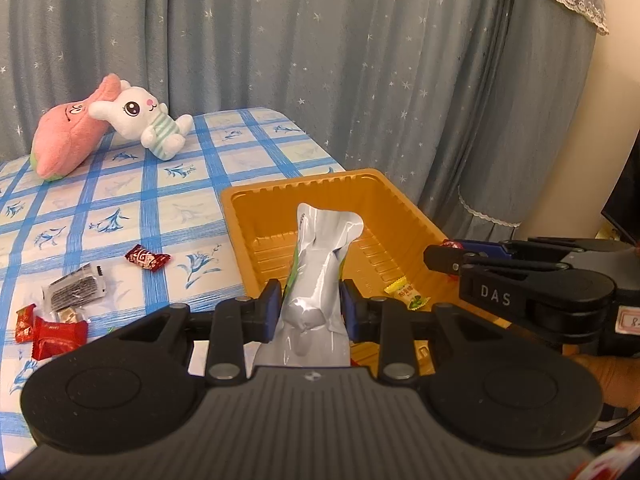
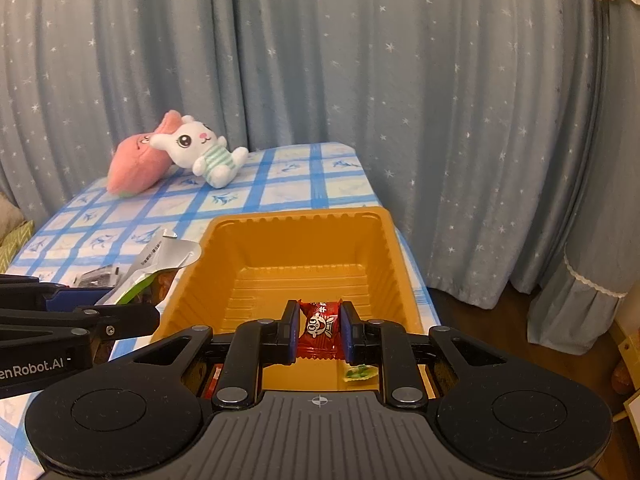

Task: Organize snacks
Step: 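Carry the silver wrapper and small red candy over the orange tray with both grippers, then open both grippers to drop the silver wrapper and red candy into the tray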

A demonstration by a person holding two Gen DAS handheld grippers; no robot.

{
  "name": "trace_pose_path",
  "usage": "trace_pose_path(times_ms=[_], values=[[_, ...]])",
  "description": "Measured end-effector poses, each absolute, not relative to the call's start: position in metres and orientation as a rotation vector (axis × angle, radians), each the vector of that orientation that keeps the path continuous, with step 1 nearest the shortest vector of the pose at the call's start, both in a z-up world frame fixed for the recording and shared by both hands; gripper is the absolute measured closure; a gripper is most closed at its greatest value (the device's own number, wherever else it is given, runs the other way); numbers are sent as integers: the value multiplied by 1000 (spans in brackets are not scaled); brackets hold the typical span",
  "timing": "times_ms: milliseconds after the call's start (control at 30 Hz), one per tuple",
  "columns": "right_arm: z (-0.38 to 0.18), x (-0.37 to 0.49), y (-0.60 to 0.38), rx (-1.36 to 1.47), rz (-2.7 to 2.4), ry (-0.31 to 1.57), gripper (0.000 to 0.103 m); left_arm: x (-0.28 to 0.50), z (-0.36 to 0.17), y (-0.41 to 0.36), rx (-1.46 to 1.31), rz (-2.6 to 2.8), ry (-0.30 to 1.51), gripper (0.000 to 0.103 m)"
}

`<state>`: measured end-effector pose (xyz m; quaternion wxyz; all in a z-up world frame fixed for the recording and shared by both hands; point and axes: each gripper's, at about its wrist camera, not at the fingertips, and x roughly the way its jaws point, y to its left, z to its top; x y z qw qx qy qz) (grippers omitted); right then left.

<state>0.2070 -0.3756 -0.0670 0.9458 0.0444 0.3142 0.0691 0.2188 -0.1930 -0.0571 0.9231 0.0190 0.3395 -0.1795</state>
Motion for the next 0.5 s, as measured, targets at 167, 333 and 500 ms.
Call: trace_pose_path(times_ms=[167,333,500], values=[[-71,212,-380,107,144,659,82,229,-64,-197,36,-363,714,74],[-73,219,-381,106,142,670,82,238,-71,-200,31,-356,735,74],[-79,226,-381,109,142,694,82,246,-78,-202,11,-362,755,74]])
